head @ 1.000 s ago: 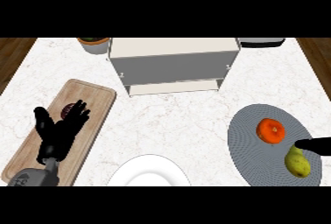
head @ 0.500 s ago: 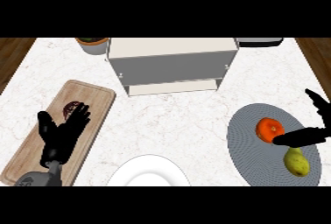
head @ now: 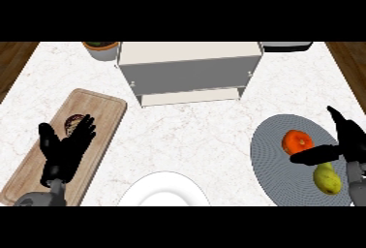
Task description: Pick the squash from the placemat and place it in the tiered shelf
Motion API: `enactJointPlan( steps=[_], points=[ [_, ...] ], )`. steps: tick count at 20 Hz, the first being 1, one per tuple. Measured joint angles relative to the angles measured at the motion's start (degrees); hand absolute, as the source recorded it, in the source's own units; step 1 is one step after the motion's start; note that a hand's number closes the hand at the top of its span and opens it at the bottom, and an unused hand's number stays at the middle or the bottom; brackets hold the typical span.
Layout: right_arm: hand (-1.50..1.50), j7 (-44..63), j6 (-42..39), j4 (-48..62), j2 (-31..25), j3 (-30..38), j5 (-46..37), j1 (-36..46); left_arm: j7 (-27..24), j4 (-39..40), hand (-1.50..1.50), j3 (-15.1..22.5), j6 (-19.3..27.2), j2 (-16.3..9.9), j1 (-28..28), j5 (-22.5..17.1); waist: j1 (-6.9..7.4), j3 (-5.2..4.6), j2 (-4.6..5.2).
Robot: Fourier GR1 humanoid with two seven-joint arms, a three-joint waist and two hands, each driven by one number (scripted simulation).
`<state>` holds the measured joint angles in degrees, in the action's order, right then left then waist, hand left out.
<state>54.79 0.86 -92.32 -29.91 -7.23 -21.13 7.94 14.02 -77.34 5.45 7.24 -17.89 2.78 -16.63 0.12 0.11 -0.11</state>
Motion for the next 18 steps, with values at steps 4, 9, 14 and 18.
enactJointPlan(
  steps=[4,9,14,18],
  points=[
    [-1.50,-0.48,-0.76,1.49,2.69,1.31,-2.84,0.51,0.72,0.30,0.00,-1.34,-0.72,1.16,0.38,1.21,-0.05,-0.01,0.01],
    [-1.50,-1.94,-0.39,5.84,5.62,1.62,-7.15,1.23,-0.29,0.14,0.00,-2.57,-1.90,2.11,-0.19,2.37,0.00,0.05,-0.03],
    [-1.50,-3.33,-0.01,9.25,7.60,2.43,-11.18,1.42,0.84,-0.33,0.00,-3.50,-2.48,3.03,-0.54,3.56,0.00,0.04,-0.03],
    [-1.50,-6.28,1.10,13.19,8.83,3.77,-13.78,2.28,1.04,-0.86,0.00,-4.34,-3.39,3.58,-0.74,4.34,0.04,0.06,-0.05]
  ],
)
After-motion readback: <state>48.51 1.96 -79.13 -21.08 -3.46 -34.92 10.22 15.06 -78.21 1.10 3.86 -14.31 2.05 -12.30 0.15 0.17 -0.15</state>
